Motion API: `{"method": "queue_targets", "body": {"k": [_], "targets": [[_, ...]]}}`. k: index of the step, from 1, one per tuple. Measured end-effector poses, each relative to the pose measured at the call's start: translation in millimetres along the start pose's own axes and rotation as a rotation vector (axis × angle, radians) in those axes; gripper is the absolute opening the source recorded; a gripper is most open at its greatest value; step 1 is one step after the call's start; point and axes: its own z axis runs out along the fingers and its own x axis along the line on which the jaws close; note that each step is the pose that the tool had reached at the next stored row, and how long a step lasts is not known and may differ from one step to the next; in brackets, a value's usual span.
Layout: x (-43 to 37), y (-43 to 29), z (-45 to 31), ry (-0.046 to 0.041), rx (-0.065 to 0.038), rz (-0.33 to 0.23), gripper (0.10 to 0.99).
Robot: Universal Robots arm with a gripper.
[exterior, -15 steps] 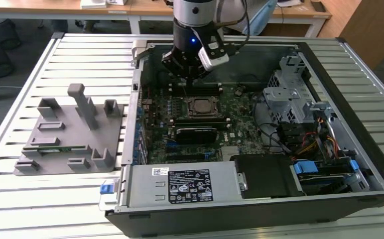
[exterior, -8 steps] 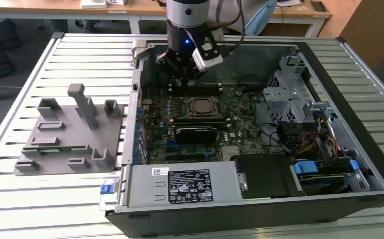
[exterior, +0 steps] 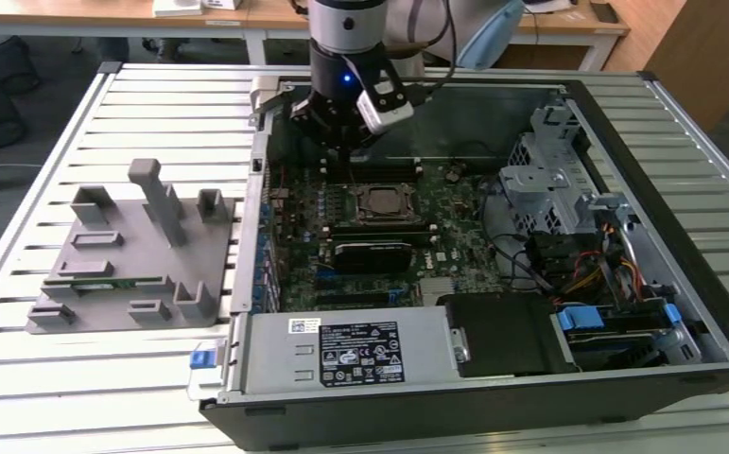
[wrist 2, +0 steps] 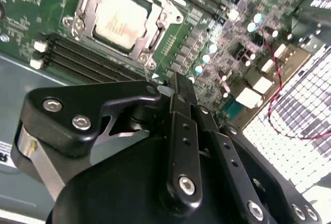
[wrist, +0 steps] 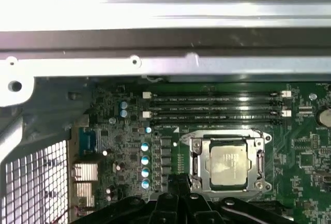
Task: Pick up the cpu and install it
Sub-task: 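Install the first cpu locking lever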
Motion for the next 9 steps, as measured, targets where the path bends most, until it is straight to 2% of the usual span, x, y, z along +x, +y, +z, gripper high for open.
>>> {"method": "queue_targets", "body": {"k": [6, 9], "targets": [[9.4, 5.9, 1.3, -0.0002, 0.0, 0.0, 0.106], [11.2, 9.6, 2.0, -0.0009, 0.0, -0.002, 0.106]]}}
